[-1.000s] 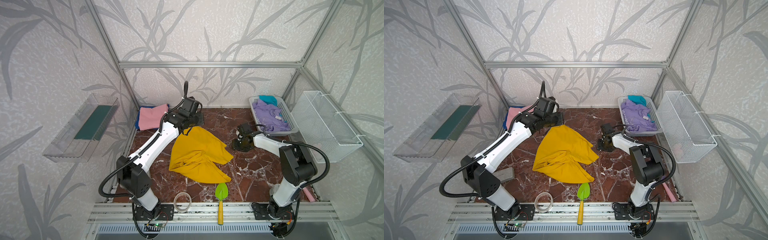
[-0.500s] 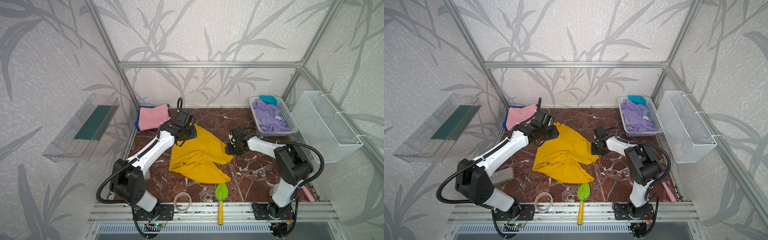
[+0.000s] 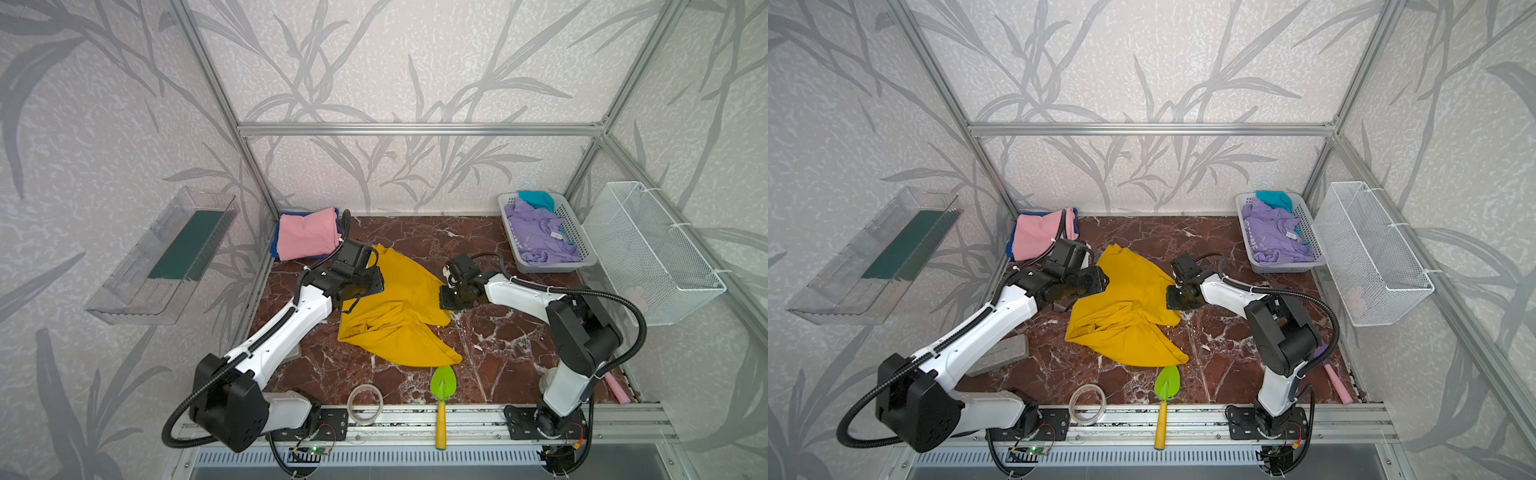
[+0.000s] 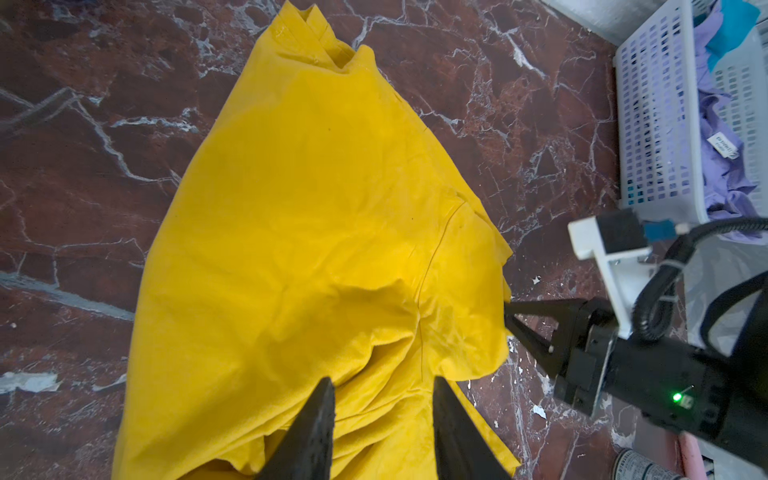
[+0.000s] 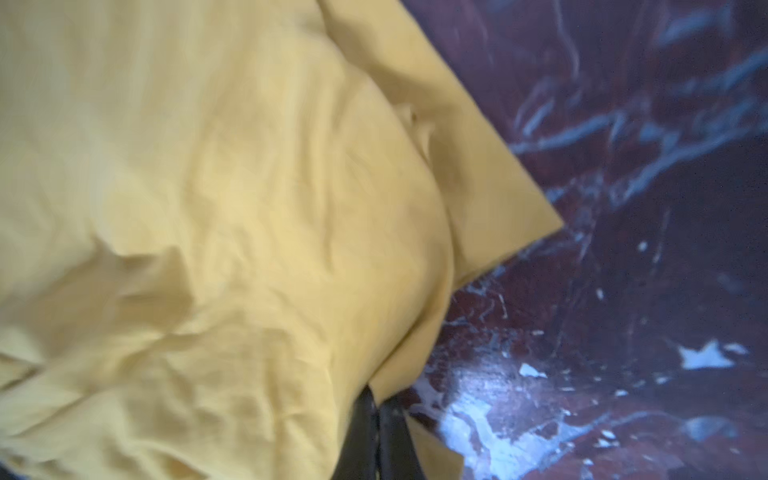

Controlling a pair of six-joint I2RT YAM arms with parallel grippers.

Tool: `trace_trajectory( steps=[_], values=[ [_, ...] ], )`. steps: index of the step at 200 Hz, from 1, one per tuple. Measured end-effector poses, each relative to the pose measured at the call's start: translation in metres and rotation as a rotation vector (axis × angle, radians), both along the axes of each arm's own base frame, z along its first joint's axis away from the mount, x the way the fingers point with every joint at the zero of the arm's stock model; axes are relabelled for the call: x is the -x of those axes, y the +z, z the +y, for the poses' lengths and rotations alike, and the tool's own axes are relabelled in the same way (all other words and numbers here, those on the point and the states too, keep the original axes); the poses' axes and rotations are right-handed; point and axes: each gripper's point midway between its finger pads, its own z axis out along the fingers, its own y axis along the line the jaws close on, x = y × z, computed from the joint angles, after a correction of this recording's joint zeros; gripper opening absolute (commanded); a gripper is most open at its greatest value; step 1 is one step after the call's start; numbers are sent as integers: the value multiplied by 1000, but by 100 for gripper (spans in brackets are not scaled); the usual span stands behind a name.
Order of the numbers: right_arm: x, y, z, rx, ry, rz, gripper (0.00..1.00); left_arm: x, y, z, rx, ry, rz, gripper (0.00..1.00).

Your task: Fold and stack the t-shirts

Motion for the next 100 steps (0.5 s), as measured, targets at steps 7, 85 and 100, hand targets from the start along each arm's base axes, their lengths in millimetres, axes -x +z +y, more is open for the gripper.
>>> trace_trajectory(
  steps=[7,85,100],
  values=[
    [-17,28,12,-33,6,-59,0,3,5,1,6,0,-13,41],
    [-5,301,208,-366,309,-613,0,36,70,57,-49,145,-208,54],
    [17,282,249,-371,387,-574,0,45,84,70,-57,185,-258,52]
  ],
)
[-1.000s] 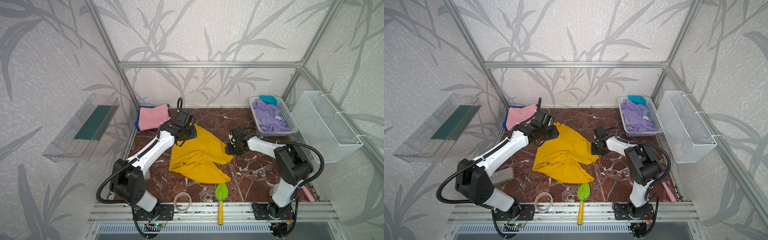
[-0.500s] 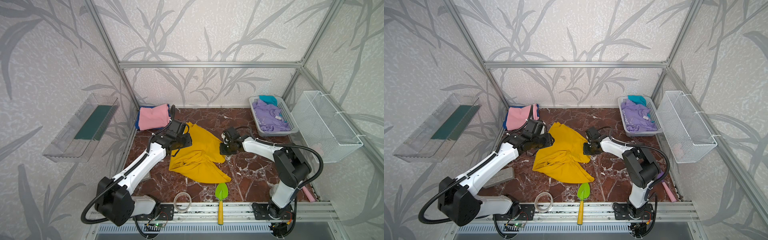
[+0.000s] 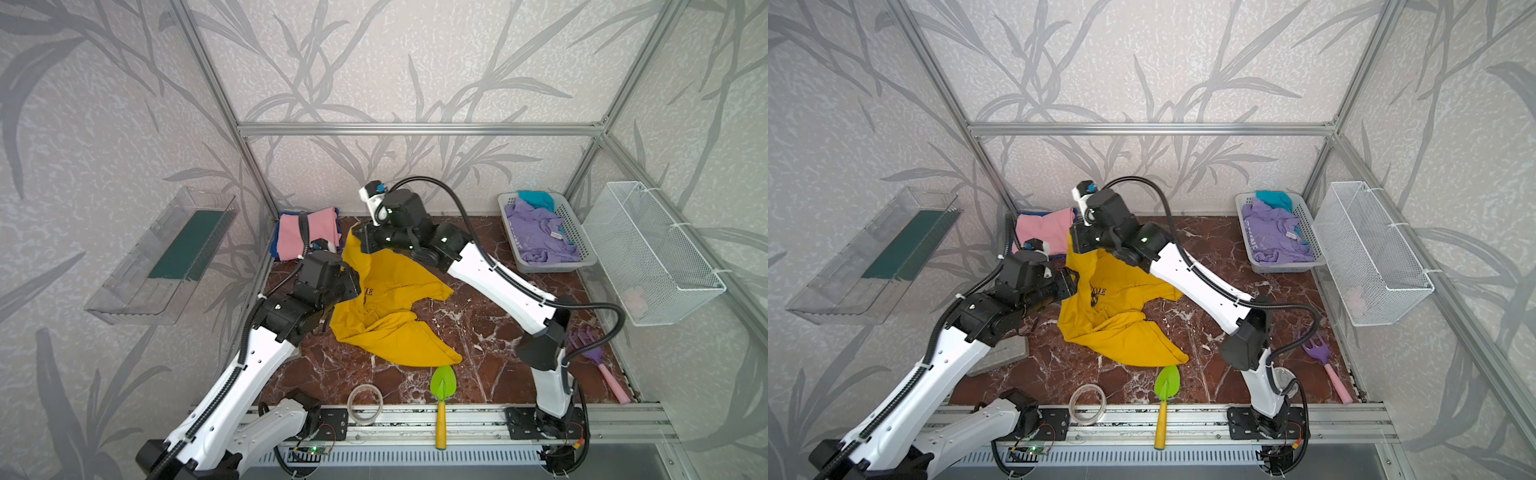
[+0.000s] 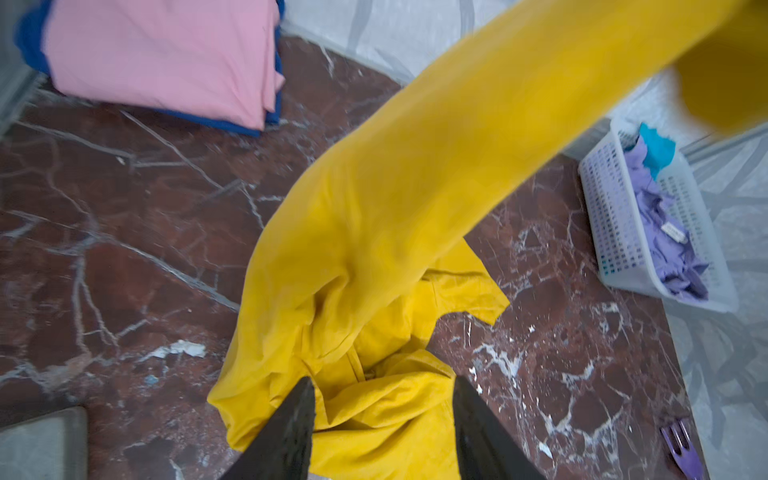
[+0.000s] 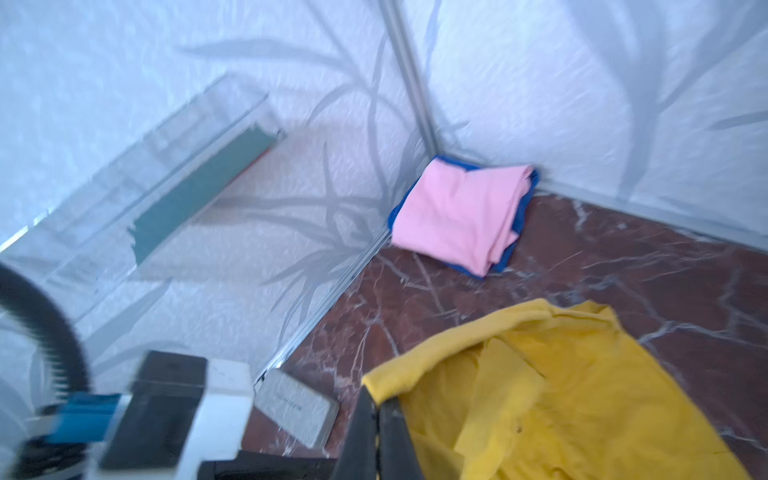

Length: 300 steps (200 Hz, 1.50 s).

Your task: Fold and stack the t-shirts

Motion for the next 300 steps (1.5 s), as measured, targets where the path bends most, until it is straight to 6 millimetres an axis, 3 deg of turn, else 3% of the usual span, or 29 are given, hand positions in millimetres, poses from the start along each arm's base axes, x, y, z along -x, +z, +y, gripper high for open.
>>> trace_trajectory(
  steps=[7,17,28,43,67,80,101,119,136,148,173,192,204,227,258,278,300],
  values=[
    [10,-16,20,13,35,27,0,3,6,6,-2,18,-22,51],
    [19,-33,40,28,77,51,3,14,-5,23,-45,72,14,49],
    [24,-55,55,60,100,84,14,19,-10,36,-73,117,24,48],
    [21,-85,65,99,108,127,31,23,-9,39,-77,125,17,48],
    [16,-129,63,193,97,183,45,27,-14,43,-93,135,27,47],
    [15,-137,58,227,89,195,46,27,-18,40,-90,126,37,47],
    [6,-134,42,250,59,191,47,22,-18,33,-73,107,30,47],
    [-4,-138,4,316,2,202,48,14,-19,26,-67,97,26,49],
    [-15,-138,-46,369,-86,195,51,1,-26,20,-73,88,43,62],
    [-18,-139,-92,396,-162,194,53,-11,-34,9,-67,64,68,67],
    [-14,-145,-194,397,-344,218,53,-45,-62,-25,-42,-17,150,69],
    [0,-162,-266,402,-482,260,48,-75,-86,-55,-14,-79,220,68],
    [12,-178,-300,419,-547,294,47,-95,-100,-75,2,-118,259,68],
    [35,-206,-334,480,-598,352,47,-133,-124,-110,22,-176,322,71],
    [58,-239,-348,554,-589,425,47,-183,-155,-156,-2,-246,372,72],
    [69,-256,-354,588,-579,466,47,-204,-174,-189,-57,-304,389,72],
    [76,-263,-358,612,-575,492,47,-210,-195,-221,-143,-359,427,72]
  ],
)
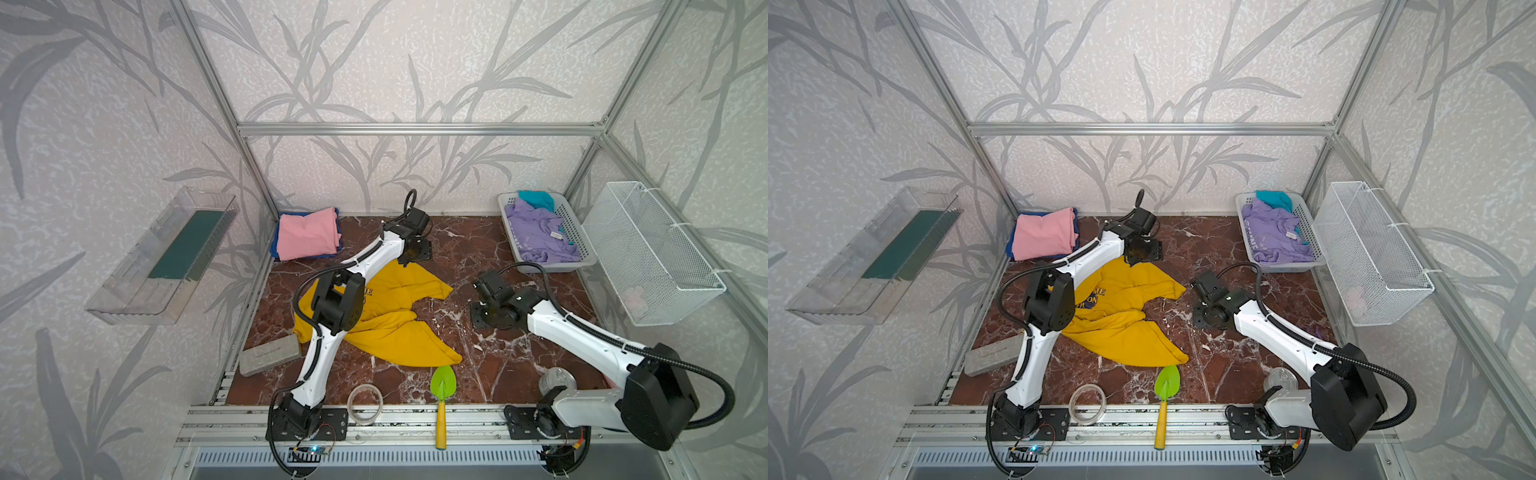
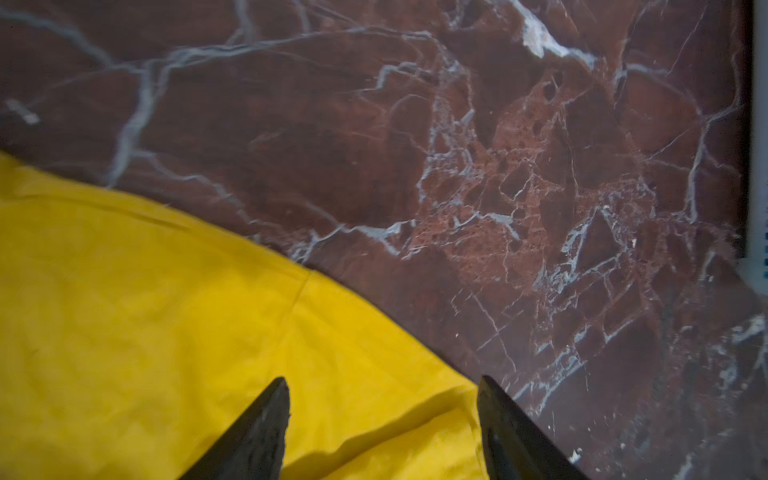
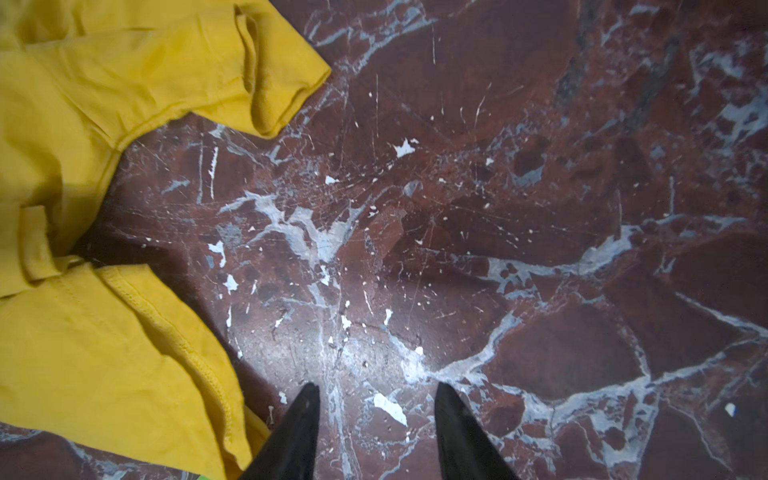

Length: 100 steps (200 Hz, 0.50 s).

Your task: Fold and stack the t-shirts

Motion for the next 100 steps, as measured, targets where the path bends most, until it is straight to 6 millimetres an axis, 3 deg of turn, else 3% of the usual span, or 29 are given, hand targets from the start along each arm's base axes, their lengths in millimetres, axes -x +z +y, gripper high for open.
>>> trace_trajectory(
  steps=[34,55,76,90,100],
  values=[
    [0,-1,-4,11,-10,3,48,8,-37,-20,-131,-65,65,73],
    [0,-2,-6,13,-17,5,50,18,-55,-10,-218,-79,111,76],
    [4,-4,-8,16,-21,13,53,22,-55,2,-272,-80,126,77],
    [6,-5,-9,18,-24,19,53,22,-55,7,-294,-82,132,73],
    [6,-4,-10,16,-28,19,54,22,-57,8,-299,-85,137,62]
  ],
)
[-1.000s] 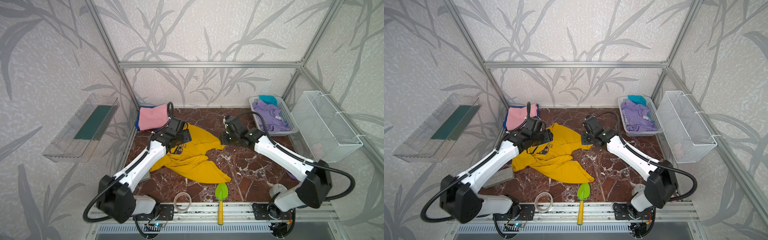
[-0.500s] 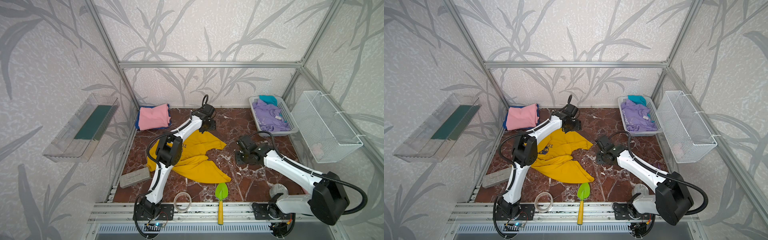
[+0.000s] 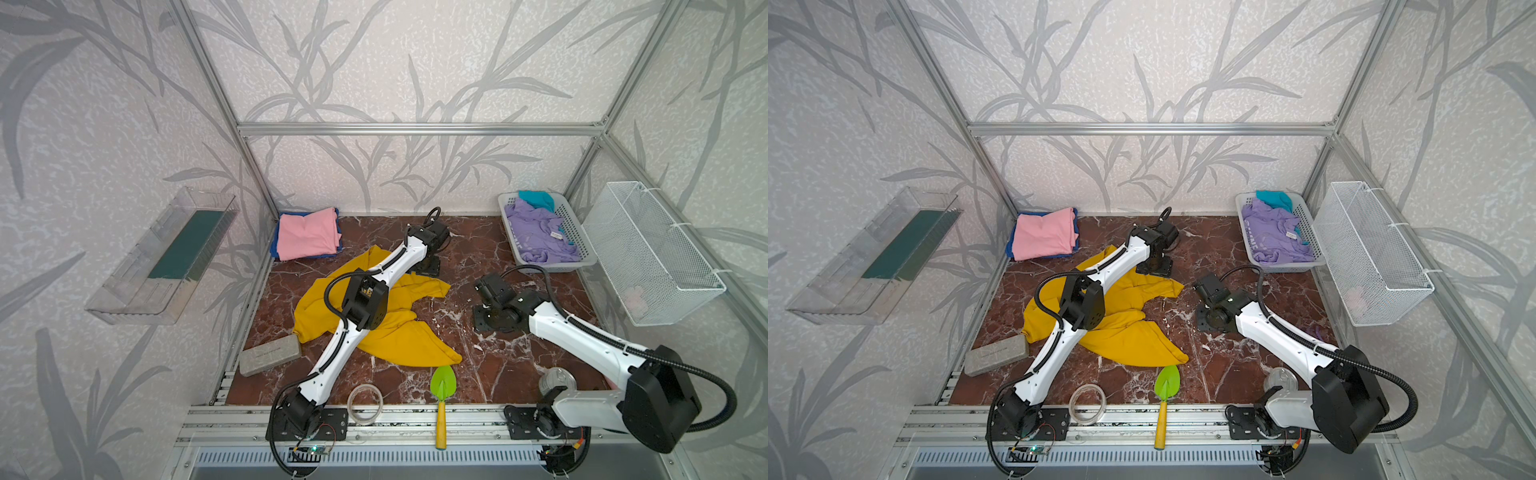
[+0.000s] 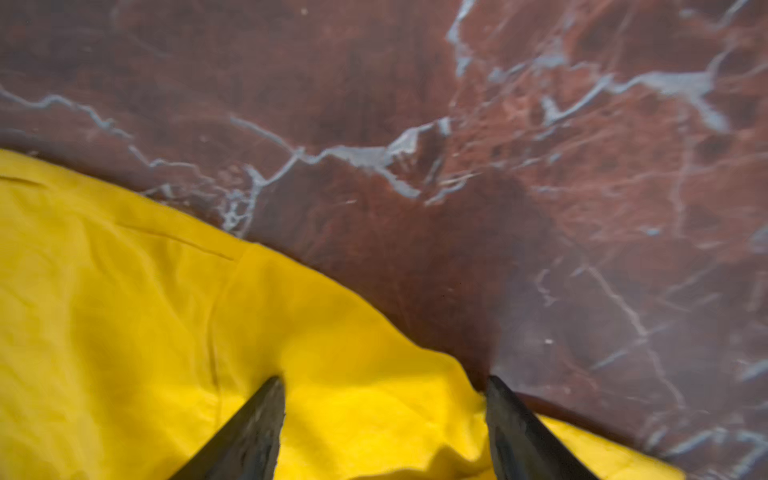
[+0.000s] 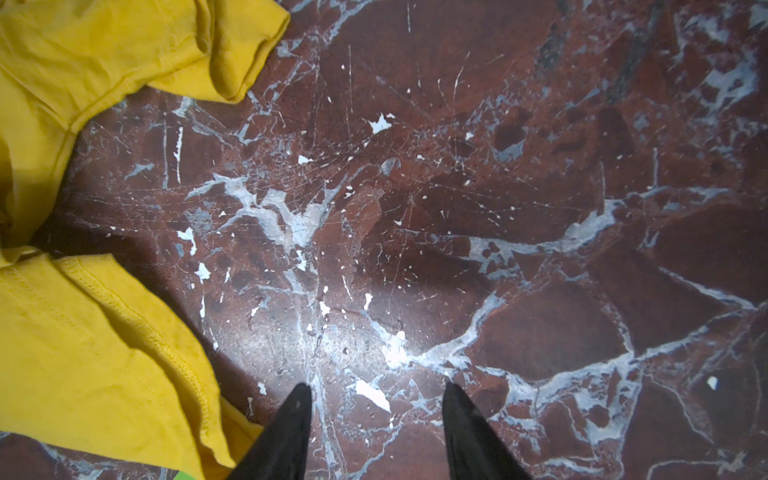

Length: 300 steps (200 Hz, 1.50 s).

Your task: Fold and stack the t-shirts

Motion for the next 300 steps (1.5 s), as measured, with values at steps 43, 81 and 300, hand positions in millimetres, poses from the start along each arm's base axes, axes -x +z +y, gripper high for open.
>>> trace_trajectory(
  steps=[43,81,300],
  values=[
    [1,7,0,-20,-12,-19,54,-6,-2,0,20,1,3,0],
    [8,-1,17,-115,30,6,52,-15,2,18,39,40,24,0],
    [-125,88,110,-333,133,-382,62,19,415,182,331,241,-730,0]
  ],
)
